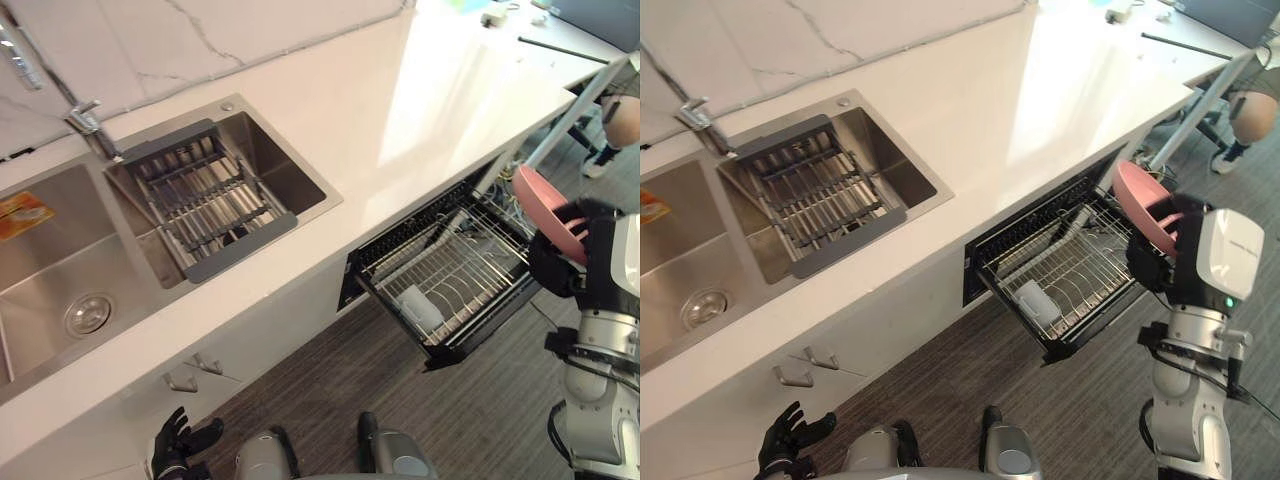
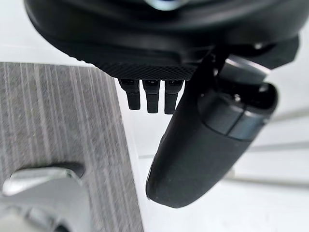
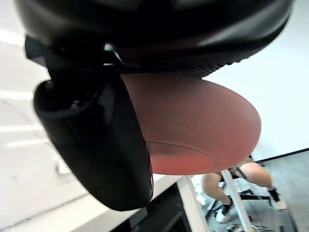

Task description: Walk over to the sink, pick up the cup, carry it to the dishwasher, place the cup inside the dishwasher, then close the dishwasher door

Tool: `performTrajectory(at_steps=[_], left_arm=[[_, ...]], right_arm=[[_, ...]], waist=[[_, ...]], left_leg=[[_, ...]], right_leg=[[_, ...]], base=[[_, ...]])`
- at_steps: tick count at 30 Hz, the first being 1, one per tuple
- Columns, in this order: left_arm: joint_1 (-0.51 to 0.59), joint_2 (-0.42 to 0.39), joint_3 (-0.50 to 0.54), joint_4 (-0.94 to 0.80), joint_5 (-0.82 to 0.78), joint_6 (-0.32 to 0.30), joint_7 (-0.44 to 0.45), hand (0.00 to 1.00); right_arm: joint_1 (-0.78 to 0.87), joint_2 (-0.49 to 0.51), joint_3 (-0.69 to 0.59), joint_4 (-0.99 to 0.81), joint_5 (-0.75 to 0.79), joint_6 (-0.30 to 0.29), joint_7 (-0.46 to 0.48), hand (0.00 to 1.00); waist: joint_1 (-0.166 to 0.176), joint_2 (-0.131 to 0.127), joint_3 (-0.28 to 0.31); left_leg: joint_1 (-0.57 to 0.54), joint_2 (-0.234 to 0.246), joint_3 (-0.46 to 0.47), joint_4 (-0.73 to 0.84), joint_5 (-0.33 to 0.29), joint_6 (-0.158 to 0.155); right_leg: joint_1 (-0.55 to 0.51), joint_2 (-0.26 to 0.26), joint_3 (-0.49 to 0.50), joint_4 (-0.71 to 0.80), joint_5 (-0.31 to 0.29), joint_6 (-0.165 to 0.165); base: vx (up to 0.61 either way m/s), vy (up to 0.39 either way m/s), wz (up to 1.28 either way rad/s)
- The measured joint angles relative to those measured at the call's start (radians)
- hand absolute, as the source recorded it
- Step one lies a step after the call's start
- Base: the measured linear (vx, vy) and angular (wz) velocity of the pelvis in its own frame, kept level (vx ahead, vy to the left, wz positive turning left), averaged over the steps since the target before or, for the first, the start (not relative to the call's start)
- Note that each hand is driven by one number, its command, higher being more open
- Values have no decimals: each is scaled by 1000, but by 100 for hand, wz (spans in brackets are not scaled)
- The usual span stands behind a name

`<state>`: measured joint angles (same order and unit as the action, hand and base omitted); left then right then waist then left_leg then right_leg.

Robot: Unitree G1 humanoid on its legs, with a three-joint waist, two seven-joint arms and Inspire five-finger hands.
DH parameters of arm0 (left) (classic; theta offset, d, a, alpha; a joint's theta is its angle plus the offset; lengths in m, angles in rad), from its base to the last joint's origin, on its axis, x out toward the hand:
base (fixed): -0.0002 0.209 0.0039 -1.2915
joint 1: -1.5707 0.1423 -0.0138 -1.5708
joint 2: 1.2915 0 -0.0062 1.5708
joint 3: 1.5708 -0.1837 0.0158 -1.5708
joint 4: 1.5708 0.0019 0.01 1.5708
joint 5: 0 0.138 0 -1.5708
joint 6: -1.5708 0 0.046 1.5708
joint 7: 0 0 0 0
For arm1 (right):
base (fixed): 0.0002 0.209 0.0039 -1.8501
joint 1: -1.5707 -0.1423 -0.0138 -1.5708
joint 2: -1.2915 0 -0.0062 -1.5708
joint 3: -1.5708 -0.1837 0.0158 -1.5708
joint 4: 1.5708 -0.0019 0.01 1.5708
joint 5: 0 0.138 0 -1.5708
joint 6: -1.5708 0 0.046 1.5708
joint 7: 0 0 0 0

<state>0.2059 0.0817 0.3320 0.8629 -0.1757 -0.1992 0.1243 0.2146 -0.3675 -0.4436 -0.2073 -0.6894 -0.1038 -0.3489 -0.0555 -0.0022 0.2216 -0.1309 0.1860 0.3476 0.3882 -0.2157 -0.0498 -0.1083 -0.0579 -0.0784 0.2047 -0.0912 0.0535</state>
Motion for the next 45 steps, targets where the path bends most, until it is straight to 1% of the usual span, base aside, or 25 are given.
performTrajectory(at_steps=[2,6,9,10,12,14,15,16,17,21,22,24,28,30,31,34,37,38,45], left_arm=[[0,-4,-8,1,1,-1,-7,90],[0,-5,-17,6,1,-1,-16,90],[1,-8,-48,9,1,-1,-18,90],[1,-8,-51,8,1,-2,-18,90],[0,-7,-56,5,0,-5,-18,90],[-9,-7,-58,5,0,-5,-18,90],[-18,-5,-69,5,0,-6,-17,90],[-24,-5,-76,5,0,-6,-17,90],[-36,-5,-90,5,-1,-6,-17,90],[-73,-4,-124,-8,-2,-19,-16,90],[-76,-4,-125,-11,-2,-22,-16,90],[-82,-4,-126,-43,-23,-34,-16,90],[-90,23,-165,-44,-41,-44,-12,90],[-104,23,-165,-39,-42,-44,-7,90],[-114,24,-166,-39,-42,-50,-4,90],[-135,25,-170,-35,-42,-60,1,90],[-155,29,-201,-26,-64,-63,3,90],[-162,27,-206,-26,-67,-65,3,90],[-198,26,-212,-23,-79,-70,20,90]], right_arm=[[2,1,-18,2,12,0,0,30],[-6,1,-31,28,54,-3,-1,30],[-52,-14,-31,130,91,-6,-1,30],[-66,-18,-30,149,102,-6,-1,30],[-130,-41,-27,219,122,-4,-1,30],[-179,-70,-19,274,149,0,-1,30],[-213,-89,-17,310,161,5,-1,30],[-230,-98,-16,327,169,8,-1,30],[-262,-118,-8,356,189,14,-1,30],[-378,-185,61,425,220,23,-2,30],[-396,-193,71,435,226,23,-2,30],[-470,-223,110,483,239,23,-3,30],[-578,-265,186,601,269,23,-3,30],[-613,-277,208,658,280,24,-4,30],[-645,-297,240,706,295,24,-3,30],[-721,-328,278,779,306,25,-3,30],[-779,-352,298,863,316,28,-3,30],[-796,-358,298,891,317,34,-3,90],[-862,-359,302,948,337,67,-10,90]], waist=[[-13,2,0],[-15,11,4],[-12,37,23],[-12,42,28],[-11,59,43],[-9,67,69],[-5,71,91],[0,73,100],[8,78,114],[10,89,169],[11,89,175],[15,92,206],[21,105,215],[33,111,224],[43,114,226],[44,119,246],[61,123,248],[68,123,248],[77,122,249]], left_leg=[[7,-17,-33,-21,17,-1],[8,-36,-40,-47,30,5],[0,-62,-42,-61,41,17],[-4,-66,-42,-62,42,19],[-41,-78,-42,-63,48,30],[-60,-88,-48,-67,53,38],[-70,-94,-55,-69,54,40],[-76,-98,-60,-71,55,42],[-93,-104,-64,-73,59,48],[-148,-121,-64,-72,73,67],[-155,-123,-64,-72,75,69],[-172,-132,-66,-71,81,75],[-216,-145,-78,-68,88,84],[-223,-155,-97,-68,90,86],[-238,-160,-104,-69,91,88],[-263,-170,-116,-71,100,95],[-283,-175,-119,-74,107,99],[-286,-176,-122,-81,114,100],[-313,-185,-138,-101,136,102]], right_leg=[[16,-7,-3,-24,7,3],[20,-22,-5,-45,16,12],[11,-40,-6,-54,26,24],[7,-43,-5,-54,28,27],[-34,-51,2,-56,45,31],[-52,-56,9,-67,62,36],[-61,-58,13,-77,74,38],[-67,-59,15,-80,80,39],[-84,-62,20,-88,92,41],[-135,-74,26,-97,121,48],[-140,-75,28,-101,126,48],[-153,-80,32,-111,138,52],[-190,-89,35,-119,153,57],[-194,-93,35,-119,155,58],[-210,-95,39,-119,159,58],[-232,-103,37,-120,167,59],[-251,-106,38,-120,174,57],[-254,-109,37,-120,175,57],[-282,-115,35,-120,181,52]], base=[[43,17,5],[21,51,8],[-16,52,6],[-47,56,1],[-68,64,-7],[-69,54,-9],[-94,66,-10],[-104,68,-12],[-86,52,-8],[-82,48,-2],[-65,45,-1],[-61,46,0],[-38,36,2],[-27,41,0],[0,0,0],[-21,21,5],[-18,16,3],[-24,16,9],[-28,6,8]])
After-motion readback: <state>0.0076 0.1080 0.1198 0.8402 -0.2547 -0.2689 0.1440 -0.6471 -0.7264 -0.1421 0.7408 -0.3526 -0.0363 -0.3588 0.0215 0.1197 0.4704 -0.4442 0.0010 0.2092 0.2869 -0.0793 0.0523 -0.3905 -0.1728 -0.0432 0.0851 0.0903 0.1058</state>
